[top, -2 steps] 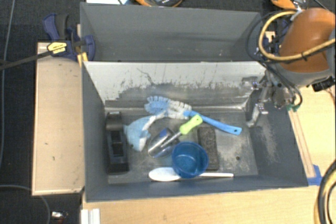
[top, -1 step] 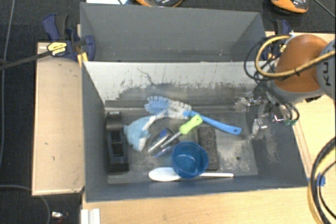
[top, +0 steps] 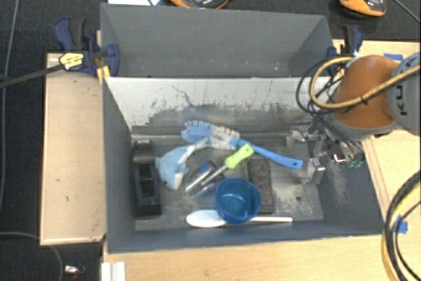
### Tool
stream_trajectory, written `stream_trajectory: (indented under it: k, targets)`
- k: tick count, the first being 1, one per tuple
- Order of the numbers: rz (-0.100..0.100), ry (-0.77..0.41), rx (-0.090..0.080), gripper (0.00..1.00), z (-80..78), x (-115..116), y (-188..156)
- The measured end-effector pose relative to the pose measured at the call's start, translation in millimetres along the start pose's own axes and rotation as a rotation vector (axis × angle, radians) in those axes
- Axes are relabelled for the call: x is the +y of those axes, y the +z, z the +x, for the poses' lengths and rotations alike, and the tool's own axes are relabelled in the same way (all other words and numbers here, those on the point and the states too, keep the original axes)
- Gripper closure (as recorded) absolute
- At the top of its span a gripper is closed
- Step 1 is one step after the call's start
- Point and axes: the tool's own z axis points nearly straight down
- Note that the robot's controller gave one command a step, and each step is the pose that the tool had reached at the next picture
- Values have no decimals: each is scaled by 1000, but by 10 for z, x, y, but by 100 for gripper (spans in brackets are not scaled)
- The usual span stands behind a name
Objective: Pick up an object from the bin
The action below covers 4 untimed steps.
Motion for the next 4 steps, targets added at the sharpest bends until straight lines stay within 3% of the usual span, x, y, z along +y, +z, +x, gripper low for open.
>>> stream_trajectory:
  k: [1, 2, 3, 4]
  targets:
    - [0, -34, 9, 0, 169, 74, -985]
    - [-5, 12, 11, 0, 152, 104, -108]
    - [0, -18, 2, 0, 80, 112, -1168]
    - [-3, -42, 6, 0, -164, 384, -480]
